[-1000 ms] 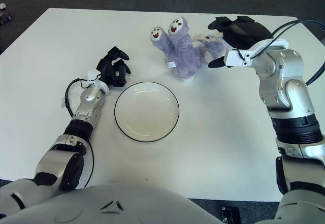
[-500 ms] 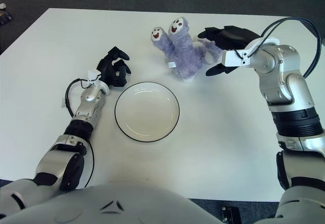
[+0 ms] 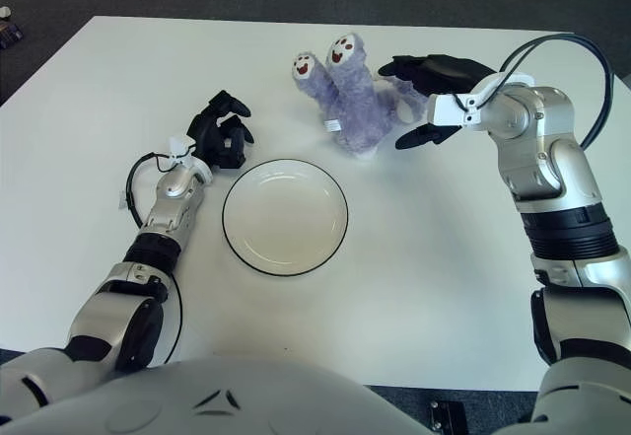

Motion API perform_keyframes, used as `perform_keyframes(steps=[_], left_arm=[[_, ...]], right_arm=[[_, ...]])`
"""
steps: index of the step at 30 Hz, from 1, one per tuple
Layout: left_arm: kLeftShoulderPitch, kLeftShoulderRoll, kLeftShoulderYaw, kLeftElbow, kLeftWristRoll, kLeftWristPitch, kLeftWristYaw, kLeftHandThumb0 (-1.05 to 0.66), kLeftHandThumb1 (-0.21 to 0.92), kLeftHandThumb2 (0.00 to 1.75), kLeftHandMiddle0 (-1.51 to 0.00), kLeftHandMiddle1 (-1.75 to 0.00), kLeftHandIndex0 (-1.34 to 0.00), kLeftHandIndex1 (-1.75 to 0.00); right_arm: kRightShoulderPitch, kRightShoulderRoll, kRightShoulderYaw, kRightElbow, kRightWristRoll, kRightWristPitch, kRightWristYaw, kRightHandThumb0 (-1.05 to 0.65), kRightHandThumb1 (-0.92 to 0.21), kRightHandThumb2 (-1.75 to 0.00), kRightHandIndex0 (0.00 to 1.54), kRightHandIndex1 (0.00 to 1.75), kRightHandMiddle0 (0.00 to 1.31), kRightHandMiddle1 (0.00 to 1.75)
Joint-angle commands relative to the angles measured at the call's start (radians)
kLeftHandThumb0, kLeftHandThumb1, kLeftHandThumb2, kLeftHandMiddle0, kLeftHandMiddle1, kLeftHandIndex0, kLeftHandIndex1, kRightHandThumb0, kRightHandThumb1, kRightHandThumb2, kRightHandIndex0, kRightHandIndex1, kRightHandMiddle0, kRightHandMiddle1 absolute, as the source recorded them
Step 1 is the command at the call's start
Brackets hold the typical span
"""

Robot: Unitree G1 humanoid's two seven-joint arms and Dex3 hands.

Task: Put the doll into the plate.

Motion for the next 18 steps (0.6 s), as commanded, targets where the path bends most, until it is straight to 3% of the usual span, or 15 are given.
perform_keyframes(steps=[1, 18], left_arm=[[0.080, -0.012, -0.007, 0.038, 0.005, 0.007, 0.008, -0.02, 0.27, 1.34, -0.68, -1.75, -0.45, -1.62], [0.080, -0.015, -0.004, 0.042, 0.006, -0.004, 0.012, -0.02, 0.28, 1.35, -0.68, -1.75, -0.43, -1.66]], right_arm=[[-0.019, 0.018, 0.018, 0.040, -0.019, 0.003, -0.033, -0.91, -0.52, -0.58, 0.01, 0.00, 0.00, 0.51], [-0.055, 0.081, 0.071, 0.130, -0.095, -0.006, -0.165, -0.85, -0.46, -0.69, 0.08, 0.04, 0.00, 0.64]])
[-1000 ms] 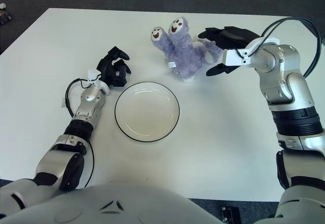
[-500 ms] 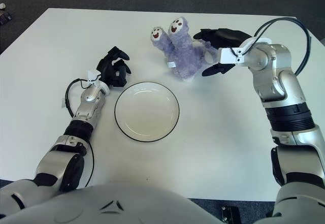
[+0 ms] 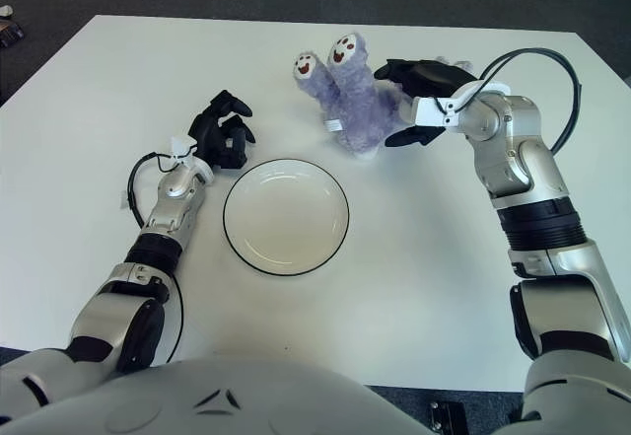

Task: Put the doll into the plate.

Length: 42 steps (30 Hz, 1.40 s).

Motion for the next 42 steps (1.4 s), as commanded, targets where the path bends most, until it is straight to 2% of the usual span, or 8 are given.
perform_keyframes(steps=[1, 4, 15, 20, 24, 34, 39, 42], left_arm=[[0.079, -0.010, -0.004, 0.044, 0.006, -0.004, 0.012, -0.02, 0.28, 1.35, -0.68, -1.75, -0.42, -1.66], [0.080, -0.010, -0.004, 0.042, 0.005, 0.001, 0.012, -0.02, 0.28, 1.35, -0.68, -1.75, -0.42, -1.66], [0.086, -0.011, -0.006, 0.026, 0.003, 0.016, 0.009, -0.02, 0.29, 1.35, -0.68, -1.75, -0.42, -1.66], [0.090, -0.014, -0.006, 0.018, 0.002, 0.023, 0.010, -0.02, 0.29, 1.34, -0.67, -1.75, -0.42, -1.66], [0.092, -0.015, -0.007, 0.014, 0.003, 0.024, 0.012, -0.02, 0.29, 1.34, -0.67, -1.75, -0.42, -1.66], [0.098, -0.018, -0.010, 0.004, 0.007, 0.029, 0.017, -0.02, 0.29, 1.34, -0.68, -1.75, -0.42, -1.66], [0.100, -0.021, -0.012, -0.001, 0.009, 0.030, 0.021, -0.02, 0.28, 1.35, -0.68, -1.75, -0.42, -1.66], [0.102, -0.023, -0.013, -0.004, 0.009, 0.032, 0.022, -0.02, 0.28, 1.35, -0.68, -1.75, -0.42, -1.66]], right_arm=[[-0.039, 0.007, 0.017, 0.016, -0.029, -0.004, -0.030, -0.85, -0.46, -0.69, 0.08, 0.04, 0.00, 0.64], [-0.046, 0.004, 0.028, 0.019, -0.054, -0.011, -0.044, -0.82, -0.45, -0.70, 0.07, 0.04, 0.00, 0.62], [-0.084, 0.007, 0.053, 0.075, -0.097, -0.020, -0.064, -0.66, -0.28, -0.88, 0.09, 0.05, 0.00, 0.63], [-0.119, 0.043, 0.076, 0.187, -0.101, -0.019, -0.102, -0.61, -0.23, -0.92, 0.07, 0.04, 0.00, 0.60], [-0.140, 0.050, 0.094, 0.223, -0.113, -0.014, -0.112, -0.59, -0.22, -0.94, 0.05, 0.03, 0.00, 0.56], [-0.201, 0.071, 0.142, 0.342, -0.147, -0.072, -0.182, -0.58, -0.21, -0.96, 0.05, 0.02, 0.00, 0.53], [-0.228, 0.096, 0.154, 0.403, -0.129, -0.070, -0.177, -0.49, -0.16, -1.01, 0.05, 0.02, 0.00, 0.55], [-0.250, 0.116, 0.169, 0.451, -0.123, -0.051, -0.138, -0.45, -0.14, -1.05, 0.03, 0.01, 0.00, 0.49]])
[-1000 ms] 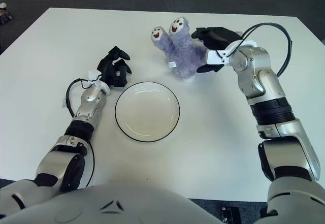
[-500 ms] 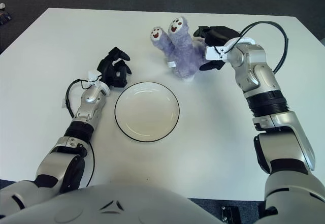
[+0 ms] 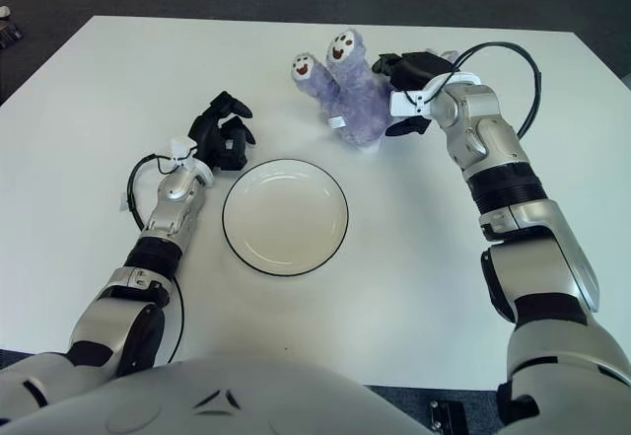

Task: Put the doll into the plate.

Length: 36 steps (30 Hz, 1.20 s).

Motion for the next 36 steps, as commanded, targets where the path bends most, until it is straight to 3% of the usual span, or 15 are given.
perform_keyframes(steps=[1, 15, 22, 26, 29, 36], left_arm=[[0.078, -0.017, -0.009, 0.040, 0.006, 0.011, 0.014, -0.02, 0.28, 1.35, -0.68, -1.75, -0.42, -1.66], [0.084, -0.023, -0.015, 0.034, 0.007, 0.000, 0.019, -0.02, 0.28, 1.35, -0.68, -1.75, -0.43, -1.65], [0.088, -0.023, -0.019, 0.026, 0.009, 0.003, 0.018, -0.02, 0.28, 1.35, -0.68, -1.75, -0.44, -1.64], [0.089, -0.025, -0.019, 0.023, 0.007, 0.004, 0.013, -0.01, 0.31, 1.33, -0.54, -1.75, -0.48, -1.72], [0.091, -0.026, -0.020, 0.022, 0.005, 0.002, 0.011, -0.01, 0.29, 1.33, -0.63, -1.75, -0.45, -1.66], [0.092, -0.028, -0.017, 0.018, -0.001, 0.008, 0.012, -0.01, 0.29, 1.33, -0.67, -1.75, -0.43, -1.64]], right_arm=[[-0.037, 0.027, 0.025, 0.059, 0.003, 0.022, 0.045, -0.45, -0.14, -1.05, 0.02, 0.01, 0.00, 0.47], [-0.071, 0.051, 0.074, 0.121, 0.004, 0.066, 0.156, -0.53, -0.20, -1.00, 0.04, 0.02, 0.00, 0.29], [-0.087, 0.101, 0.104, 0.200, -0.007, 0.069, 0.095, -0.50, -0.20, -0.99, 0.04, 0.02, 0.00, 0.29], [-0.080, 0.128, 0.119, 0.251, -0.009, 0.055, 0.038, -0.48, -0.20, -1.00, 0.02, 0.01, 0.00, 0.31], [-0.082, 0.139, 0.130, 0.276, -0.008, 0.049, 0.017, -0.47, -0.19, -1.01, 0.03, 0.01, 0.00, 0.31], [-0.078, 0.161, 0.140, 0.304, 0.005, 0.056, -0.002, -0.43, -0.19, -1.02, 0.10, 0.05, 0.00, 0.32]])
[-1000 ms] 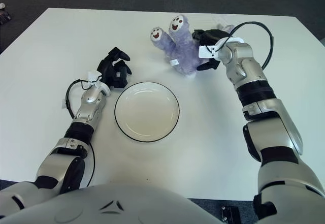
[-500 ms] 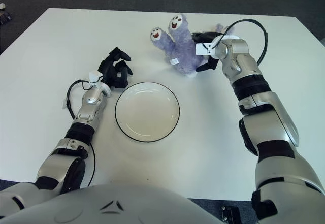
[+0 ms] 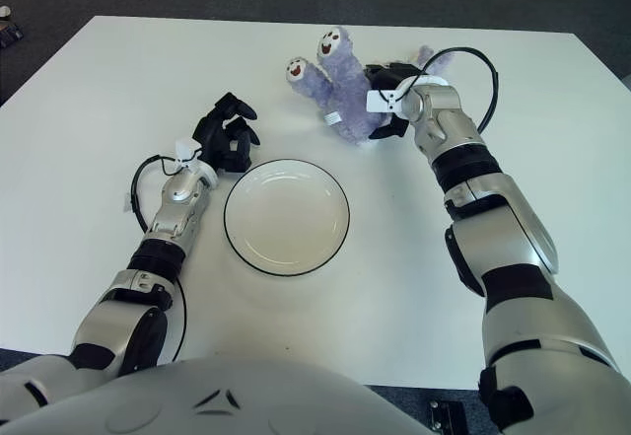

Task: Put the doll into the plate.

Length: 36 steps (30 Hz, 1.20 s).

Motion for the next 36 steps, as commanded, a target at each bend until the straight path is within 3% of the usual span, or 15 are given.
perform_keyframes(steps=[1, 6, 10, 13, 17, 18, 19, 20, 24, 30, 36], left_arm=[[0.080, -0.013, 0.000, 0.036, -0.009, 0.008, 0.004, -0.01, 0.29, 1.33, -0.67, -1.75, -0.44, -1.64], [0.080, -0.016, 0.002, 0.033, -0.013, 0.013, 0.002, -0.02, 0.28, 1.33, -0.68, -1.75, -0.45, -1.62], [0.079, -0.015, 0.002, 0.031, -0.015, 0.019, 0.000, -0.01, 0.31, 1.33, -0.54, -1.75, -0.48, -1.72], [0.079, -0.015, 0.002, 0.030, -0.016, 0.020, -0.001, -0.01, 0.32, 1.32, -0.51, -1.75, -0.48, -1.73], [0.079, -0.013, 0.003, 0.031, -0.018, 0.020, -0.006, -0.01, 0.32, 1.32, -0.50, -1.75, -0.49, -1.74], [0.079, -0.013, 0.004, 0.031, -0.019, 0.019, -0.007, -0.01, 0.32, 1.32, -0.50, -1.75, -0.49, -1.74], [0.079, -0.012, 0.004, 0.031, -0.019, 0.019, -0.008, -0.01, 0.32, 1.32, -0.50, -1.75, -0.49, -1.74], [0.078, -0.012, 0.004, 0.032, -0.019, 0.019, -0.008, -0.01, 0.32, 1.32, -0.50, -1.75, -0.49, -1.74], [0.077, -0.010, 0.004, 0.033, -0.020, 0.016, -0.009, -0.01, 0.32, 1.32, -0.50, -1.75, -0.49, -1.74], [0.076, -0.008, 0.005, 0.035, -0.023, 0.013, -0.012, -0.01, 0.32, 1.32, -0.50, -1.75, -0.49, -1.74], [0.072, -0.006, 0.005, 0.040, -0.020, 0.015, -0.009, -0.01, 0.32, 1.32, -0.50, -1.75, -0.49, -1.74]], right_arm=[[0.042, 0.038, 0.024, 0.048, 0.008, 0.005, 0.015, -0.39, -0.17, -1.05, 0.10, 0.24, 0.00, 0.38], [0.054, 0.053, 0.017, 0.070, 0.010, 0.009, -0.044, -0.13, -0.11, -1.19, 0.02, 0.96, 0.00, 0.73], [0.082, 0.064, 0.012, 0.066, -0.006, 0.013, -0.179, 0.14, -0.08, -1.39, 0.00, 1.37, 0.01, 1.36], [0.096, 0.066, 0.017, 0.069, -0.016, 0.015, -0.254, 0.21, -0.08, -1.45, 0.05, 1.61, 0.07, 1.57], [0.109, 0.069, 0.022, 0.099, -0.026, -0.007, -0.363, 0.24, -0.10, -1.47, 0.13, 1.71, 0.18, 1.69], [0.110, 0.071, 0.022, 0.108, -0.027, -0.015, -0.385, 0.31, -0.22, -1.36, 0.27, 1.72, 0.27, 1.71], [0.114, 0.071, 0.019, 0.121, -0.025, -0.032, -0.419, 0.33, -0.26, -1.32, 0.31, 1.73, 0.31, 1.72], [0.115, 0.071, 0.017, 0.130, -0.024, -0.045, -0.444, 0.37, -0.31, -1.28, 0.39, 1.73, 0.42, 1.73], [0.122, 0.075, 0.001, 0.163, 0.000, -0.101, -0.517, 0.44, -0.35, -1.27, 0.53, 1.74, 0.62, 1.74], [0.151, 0.074, -0.027, 0.156, 0.035, -0.159, -0.585, 0.46, -0.33, -1.30, 0.59, 1.75, 0.84, 1.75], [0.160, 0.075, -0.040, 0.145, 0.053, -0.177, -0.607, 0.45, -0.38, -1.24, 0.55, 1.74, 0.93, 1.75]])
